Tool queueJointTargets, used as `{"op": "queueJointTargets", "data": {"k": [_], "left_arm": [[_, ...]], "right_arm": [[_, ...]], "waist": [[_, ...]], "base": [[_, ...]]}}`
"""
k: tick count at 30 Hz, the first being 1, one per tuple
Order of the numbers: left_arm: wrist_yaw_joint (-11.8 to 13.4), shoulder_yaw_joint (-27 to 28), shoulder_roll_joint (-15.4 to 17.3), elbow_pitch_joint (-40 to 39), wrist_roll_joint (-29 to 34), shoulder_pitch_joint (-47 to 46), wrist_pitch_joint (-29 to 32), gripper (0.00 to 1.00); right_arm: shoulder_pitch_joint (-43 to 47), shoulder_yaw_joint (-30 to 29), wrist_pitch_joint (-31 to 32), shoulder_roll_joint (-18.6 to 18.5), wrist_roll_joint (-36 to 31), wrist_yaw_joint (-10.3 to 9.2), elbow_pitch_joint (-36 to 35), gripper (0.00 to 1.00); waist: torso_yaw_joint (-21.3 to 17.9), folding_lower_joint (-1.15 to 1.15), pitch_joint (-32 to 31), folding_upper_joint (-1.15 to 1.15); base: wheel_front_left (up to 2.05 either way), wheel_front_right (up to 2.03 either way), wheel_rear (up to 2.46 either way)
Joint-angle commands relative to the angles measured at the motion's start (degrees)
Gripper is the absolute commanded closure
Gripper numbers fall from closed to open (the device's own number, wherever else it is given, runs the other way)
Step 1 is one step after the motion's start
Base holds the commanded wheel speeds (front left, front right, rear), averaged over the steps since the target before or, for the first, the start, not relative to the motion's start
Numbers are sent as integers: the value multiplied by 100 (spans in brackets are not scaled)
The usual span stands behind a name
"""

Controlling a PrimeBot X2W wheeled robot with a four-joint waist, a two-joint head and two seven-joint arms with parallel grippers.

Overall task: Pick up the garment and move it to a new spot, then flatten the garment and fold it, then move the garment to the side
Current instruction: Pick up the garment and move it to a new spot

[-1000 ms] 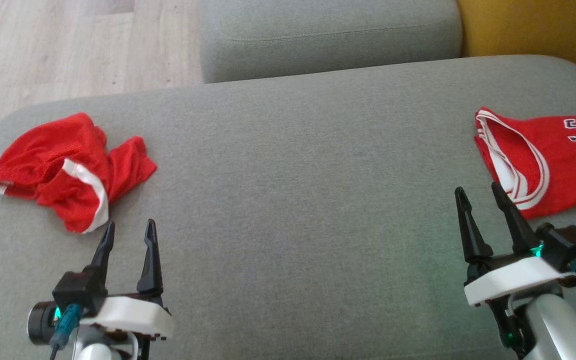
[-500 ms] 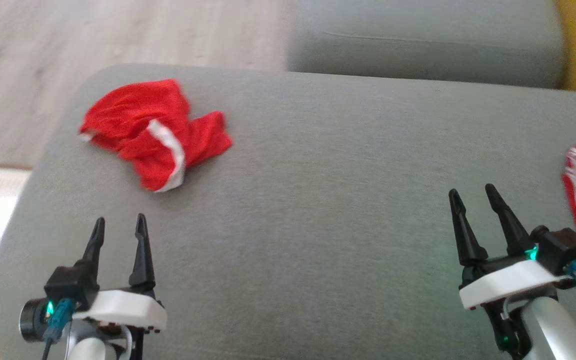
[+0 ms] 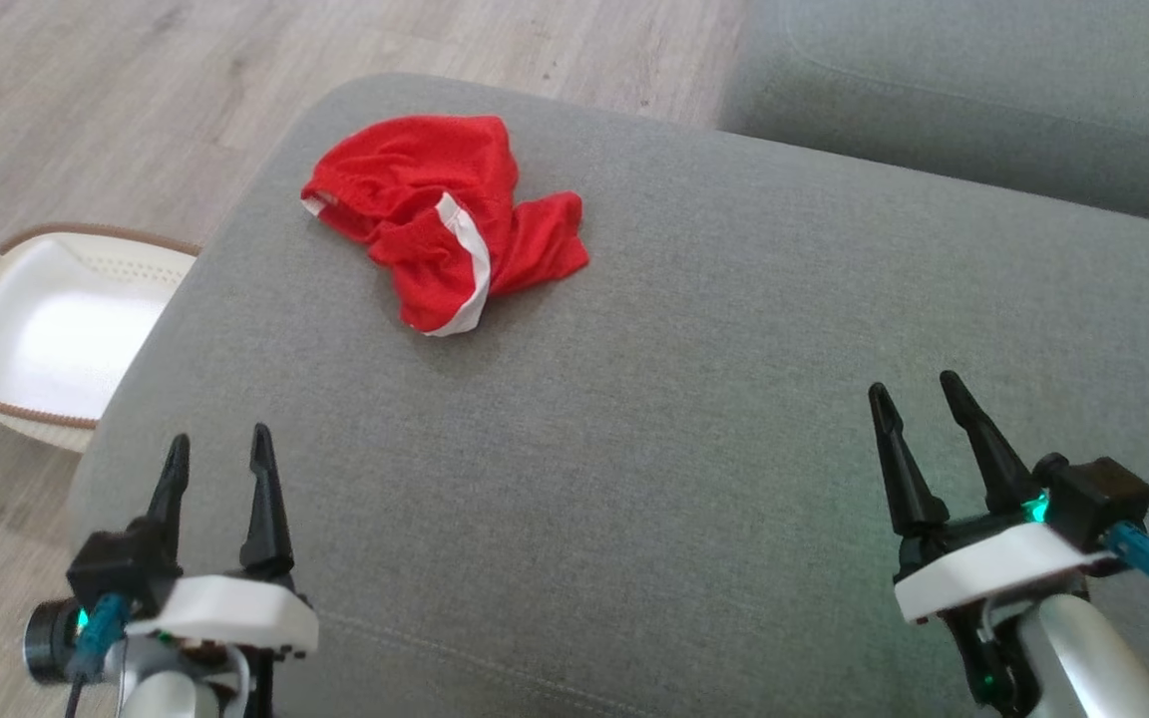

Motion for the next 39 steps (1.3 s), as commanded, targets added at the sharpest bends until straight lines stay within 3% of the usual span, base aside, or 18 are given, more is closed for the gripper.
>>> {"op": "queueJointTargets", "data": {"k": [1, 5, 8, 11, 14, 20, 25, 31, 32, 34, 39], "left_arm": [[-29, 173, 19, -165, -42, -444, -43, 0], [-287, 64, 330, -70, -32, -1212, 587, 0], [-591, -32, 558, 89, -293, -2077, 1555, 0], [-804, -437, 1033, 519, -532, -2931, 2587, 0], [-837, -670, 1375, 992, -1071, -3657, 3309, 0], [-842, -1079, 2055, 1986, -2143, -4535, 4191, 0], [-838, -1148, 2495, 2771, -2287, -4877, 4447, 0], [-780, -1243, 2598, 3594, -2314, -5000, 4902, 0], [-787, -1271, 2614, 3651, -2313, -5017, 4918, 17], [-797, -1354, 2668, 3720, -2251, -5060, 4877, 100], [-828, -1661, 2702, 3636, -2132, -5198, 4743, 100]], "right_arm": [[-219, 101, -45, -68, -13, 39, -237, 0], [-275, 45, -50, -92, -43, 39, -454, 0], [-321, 33, -52, -122, -65, 39, -611, 0], [-409, 67, -52, -152, -60, 39, -718, 0], [-527, 142, -53, -173, -37, 39, -794, 0], [-807, 315, -54, -191, 83, 39, -798, 0], [-985, 378, -54, -193, 161, 39, -765, 0], [-1068, 394, -54, -189, 202, 39, -714, 0], [-1065, 386, -54, -190, 204, 39, -714, 0], [-1044, 362, -54, -191, 202, 39, -709, 0], [-936, 322, -54, -131, 175, 39, -656, 0]], "waist": [[-72, 0, 56, 0], [-281, 0, 229, 0], [-515, 0, 402, 0], [-820, 0, 601, 0], [-1181, 0, 833, 0], [-1872, 0, 1232, 0], [-2257, 0, 1446, 0], [-2401, 0, 1505, 0], [-2402, 0, 1496, 0], [-2386, 0, 1453, 0], [-2318, 0, 1195, 0]], "base": [[0, 0, 0], [0, 0, 0], [0, 0, 0], [0, 0, 0], [0, 0, 0], [0, 0, 0], [0, 0, 0], [0, 0, 0], [0, 0, 0], [0, 0, 0], [0, 0, 0]]}}
